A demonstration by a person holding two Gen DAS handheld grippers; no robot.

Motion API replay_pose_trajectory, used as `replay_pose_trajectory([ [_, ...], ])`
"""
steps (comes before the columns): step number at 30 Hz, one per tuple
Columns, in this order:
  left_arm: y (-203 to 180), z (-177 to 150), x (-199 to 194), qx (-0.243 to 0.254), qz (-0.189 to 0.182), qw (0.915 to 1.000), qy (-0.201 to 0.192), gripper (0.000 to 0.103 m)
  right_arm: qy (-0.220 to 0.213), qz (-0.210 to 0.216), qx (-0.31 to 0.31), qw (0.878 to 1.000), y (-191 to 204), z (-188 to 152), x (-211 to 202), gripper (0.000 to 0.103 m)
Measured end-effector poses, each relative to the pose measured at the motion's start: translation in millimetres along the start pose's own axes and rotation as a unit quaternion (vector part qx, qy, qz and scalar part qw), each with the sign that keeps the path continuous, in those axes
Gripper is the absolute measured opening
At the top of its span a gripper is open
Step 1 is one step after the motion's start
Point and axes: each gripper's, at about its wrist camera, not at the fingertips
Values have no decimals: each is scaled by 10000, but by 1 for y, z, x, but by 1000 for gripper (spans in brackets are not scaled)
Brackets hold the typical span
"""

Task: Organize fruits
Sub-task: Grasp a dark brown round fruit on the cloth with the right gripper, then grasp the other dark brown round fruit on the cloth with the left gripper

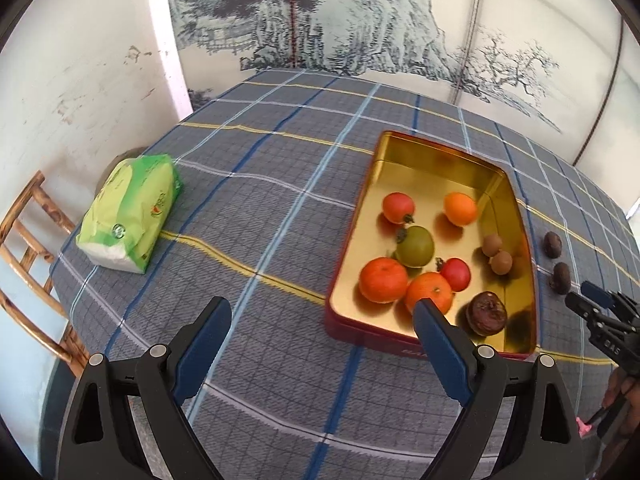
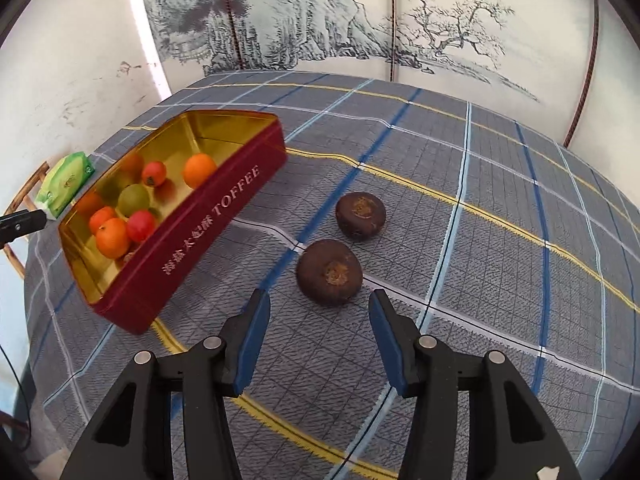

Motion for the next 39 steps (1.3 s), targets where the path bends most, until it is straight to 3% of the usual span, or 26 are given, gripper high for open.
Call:
replay_pose_trajectory([
  [12,-40,11,-1,383,-131,9992,42,92,107,62,122,9998,-7,12,36,49],
  [15,-56,16,-2,528,-174,9985,6,92,49,13,55,10000,-6,11,36,39],
  [20,-88,22,-3,788,-325,9964,-44,92,-21,-22,99,9999,-13,4,29,38],
  [23,-112,25,-2,955,-548,9939,-4,92,-68,-130,208,9997,-29,0,21,38],
  [32,-195,35,5,1502,-1227,9810,36,92,-303,-1013,639,9923,-109,-12,-12,38],
  [39,-242,47,29,1577,-1433,9768,197,91,-191,-1258,1006,9868,-163,-37,-25,38],
])
Point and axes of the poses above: each gripper's, at about its wrist camera, not at the fingertips, and x roughly the way its jaws point, y to its left, z to its top, and after that the axes turned 1 degree about z, right-handed
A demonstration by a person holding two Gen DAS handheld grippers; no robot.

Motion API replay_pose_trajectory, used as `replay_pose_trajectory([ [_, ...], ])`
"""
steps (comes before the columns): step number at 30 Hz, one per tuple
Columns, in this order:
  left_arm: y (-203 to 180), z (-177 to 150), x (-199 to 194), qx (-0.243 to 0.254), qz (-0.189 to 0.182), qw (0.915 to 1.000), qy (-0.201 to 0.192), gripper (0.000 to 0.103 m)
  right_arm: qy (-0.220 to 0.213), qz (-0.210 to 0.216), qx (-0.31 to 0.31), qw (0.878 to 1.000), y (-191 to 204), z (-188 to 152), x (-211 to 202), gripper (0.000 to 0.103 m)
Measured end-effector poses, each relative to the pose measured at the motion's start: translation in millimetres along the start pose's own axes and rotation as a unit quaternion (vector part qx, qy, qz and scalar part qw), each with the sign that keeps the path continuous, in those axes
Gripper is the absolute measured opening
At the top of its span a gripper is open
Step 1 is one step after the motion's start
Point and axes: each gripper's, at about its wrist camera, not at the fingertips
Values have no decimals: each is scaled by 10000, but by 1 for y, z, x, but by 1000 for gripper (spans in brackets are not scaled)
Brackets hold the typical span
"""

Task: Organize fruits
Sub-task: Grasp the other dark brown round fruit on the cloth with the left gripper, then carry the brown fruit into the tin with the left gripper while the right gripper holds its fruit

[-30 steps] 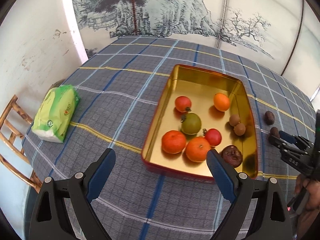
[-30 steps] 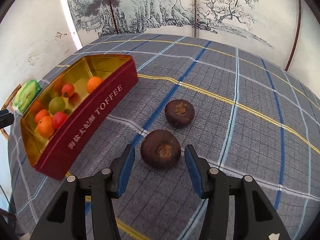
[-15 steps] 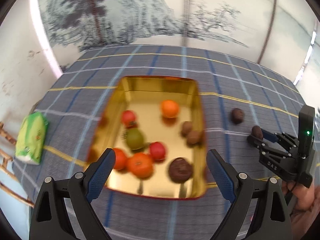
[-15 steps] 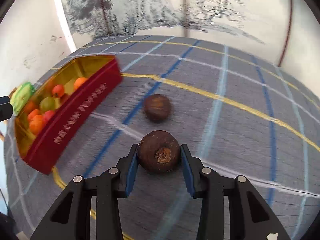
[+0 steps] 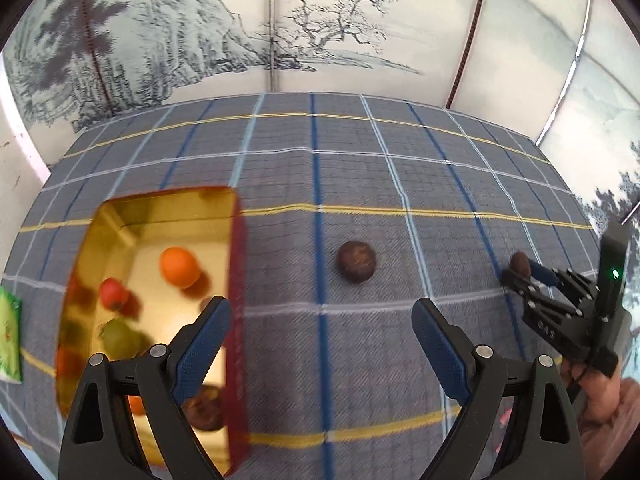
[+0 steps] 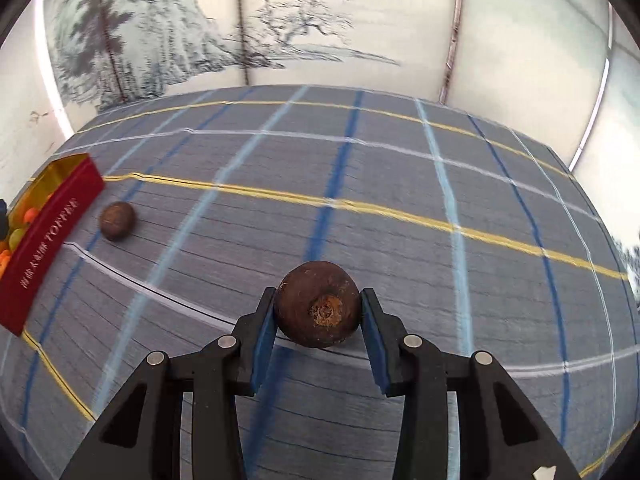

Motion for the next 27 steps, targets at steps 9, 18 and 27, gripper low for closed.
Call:
replay_pose_trajectory([
  [9,-22,17,54,149,-42,9994,299,66,93,-20,55,9999,-9,-5,3,38],
  [18,-27,26,89,147,-62,9991,389,60,90,101,133,9998,-12,-5,3,39],
  [27,-28,22,111,135,-56,9982,579,42,99,109,105,9998,-11,-4,3,41],
])
Point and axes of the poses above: each gripper's, at about its wrist camera, not at the fingertips, and x roughly the way its jaws point, y to its left, z to its top, and after that the axes turned 1 degree about z, right-handed
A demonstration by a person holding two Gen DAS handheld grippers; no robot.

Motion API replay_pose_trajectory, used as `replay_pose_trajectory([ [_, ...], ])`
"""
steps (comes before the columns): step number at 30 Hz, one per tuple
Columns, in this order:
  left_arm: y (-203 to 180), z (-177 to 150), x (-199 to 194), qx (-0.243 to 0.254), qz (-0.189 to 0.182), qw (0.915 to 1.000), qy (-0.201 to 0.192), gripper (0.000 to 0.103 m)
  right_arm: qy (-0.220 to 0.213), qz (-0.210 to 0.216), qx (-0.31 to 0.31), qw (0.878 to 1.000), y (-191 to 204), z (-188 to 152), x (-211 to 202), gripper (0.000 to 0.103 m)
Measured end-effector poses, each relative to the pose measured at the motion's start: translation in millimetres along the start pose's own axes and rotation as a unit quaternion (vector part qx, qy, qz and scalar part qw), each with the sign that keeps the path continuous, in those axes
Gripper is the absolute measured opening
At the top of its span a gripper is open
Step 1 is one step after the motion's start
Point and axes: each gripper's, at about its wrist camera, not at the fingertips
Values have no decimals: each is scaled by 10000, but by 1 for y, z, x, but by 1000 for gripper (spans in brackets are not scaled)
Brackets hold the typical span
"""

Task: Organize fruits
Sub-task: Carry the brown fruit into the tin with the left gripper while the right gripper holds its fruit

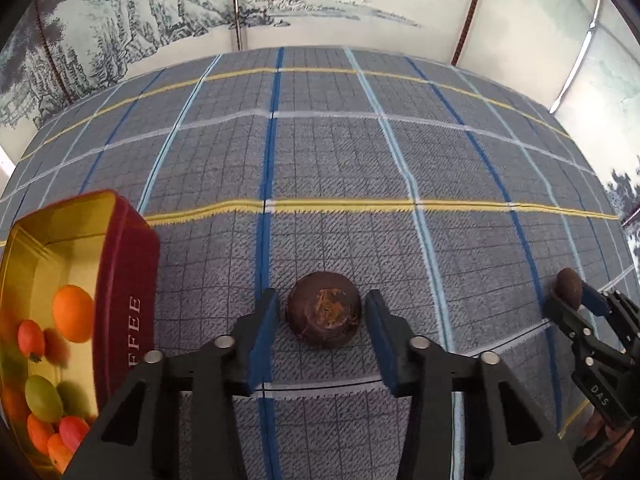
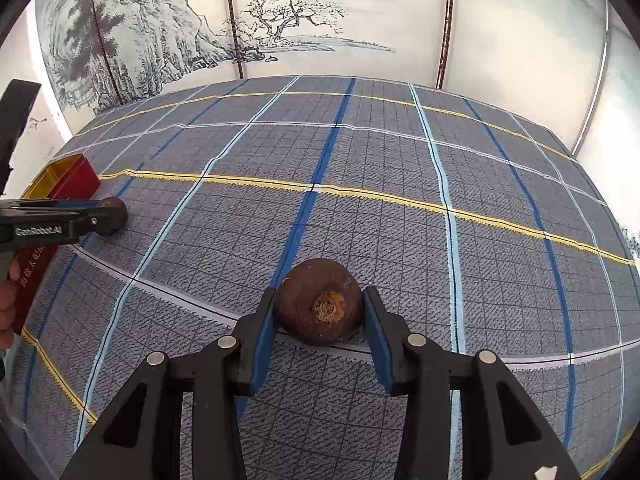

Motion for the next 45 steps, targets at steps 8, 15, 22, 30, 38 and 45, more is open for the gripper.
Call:
replay_pose_trajectory([
  [8,-1,-7,-6,-13,-71,10000,-58,38,0,4,3,10000,1,0,0,41],
  [15,-8,-20,-22,57,-83,9999,-115,38,9,-43,-41,10000,2,1,1,40],
  [22,-13,-35,-42,70,-132,9998,-131,38,12,-60,-57,10000,4,1,1,40],
  [30,-16,-48,-69,89,-342,9992,-204,38,16,-71,-70,9999,4,2,3,40],
  [38,-3,-54,-110,88,-382,9981,-476,38,16,-72,-71,9999,5,2,3,40],
  [45,38,-55,-139,-61,-21,9973,-728,38,16,-73,-73,9999,4,2,3,40],
])
Point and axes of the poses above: each gripper's, at about its wrist camera, not at the fingertips, and x roughly the way its jaws point, y to its left, z to its top, and after that the axes turned 1 degree about z, right-handed
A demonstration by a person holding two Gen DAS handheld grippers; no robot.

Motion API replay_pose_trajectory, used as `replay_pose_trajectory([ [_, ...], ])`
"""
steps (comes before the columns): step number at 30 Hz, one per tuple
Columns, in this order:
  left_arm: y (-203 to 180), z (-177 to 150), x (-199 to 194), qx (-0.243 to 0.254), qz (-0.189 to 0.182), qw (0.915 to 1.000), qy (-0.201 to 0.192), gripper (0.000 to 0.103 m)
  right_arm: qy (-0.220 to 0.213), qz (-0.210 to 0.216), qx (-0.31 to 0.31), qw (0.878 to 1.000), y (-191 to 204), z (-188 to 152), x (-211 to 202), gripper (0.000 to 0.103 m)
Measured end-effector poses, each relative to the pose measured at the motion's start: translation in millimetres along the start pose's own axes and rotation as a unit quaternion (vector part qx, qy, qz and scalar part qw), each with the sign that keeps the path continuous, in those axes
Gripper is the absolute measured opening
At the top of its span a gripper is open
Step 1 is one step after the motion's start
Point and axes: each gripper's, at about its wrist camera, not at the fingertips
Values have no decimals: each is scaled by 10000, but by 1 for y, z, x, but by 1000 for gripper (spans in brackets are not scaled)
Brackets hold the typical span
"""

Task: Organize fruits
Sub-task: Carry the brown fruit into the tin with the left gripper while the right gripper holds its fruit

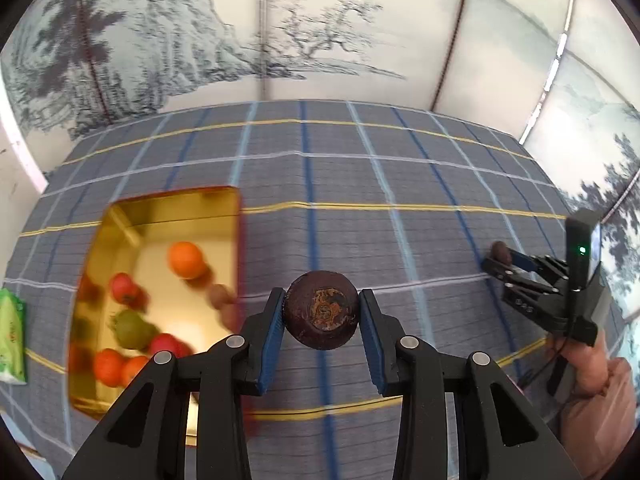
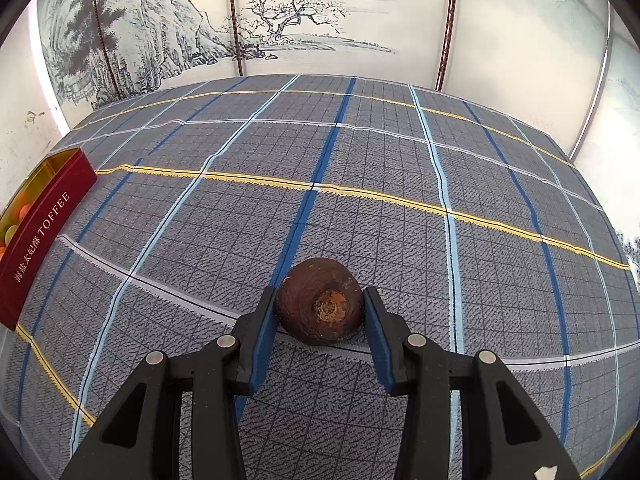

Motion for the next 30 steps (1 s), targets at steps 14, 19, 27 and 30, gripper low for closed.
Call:
replay_pose_trajectory([
  [14,83,-10,-9,-554,698,9960,80,38,2,0,0,10000,1,0,0,40],
  [19,105,-16,-3,-683,837,9940,197,38,2,0,-1,10000,1,0,0,40],
  [27,138,-22,12,-934,909,9905,432,38,2,-1,-3,10000,0,0,0,40],
  [30,141,-26,16,-877,958,9903,492,38,2,-3,-4,10000,0,0,0,40],
])
Point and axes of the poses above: each gripper's, at about its wrist camera, not at the fingertips, and x roughly the way its jaws point, y to its left, z to its top, and after that the axes turned 1 degree about z, right-handed
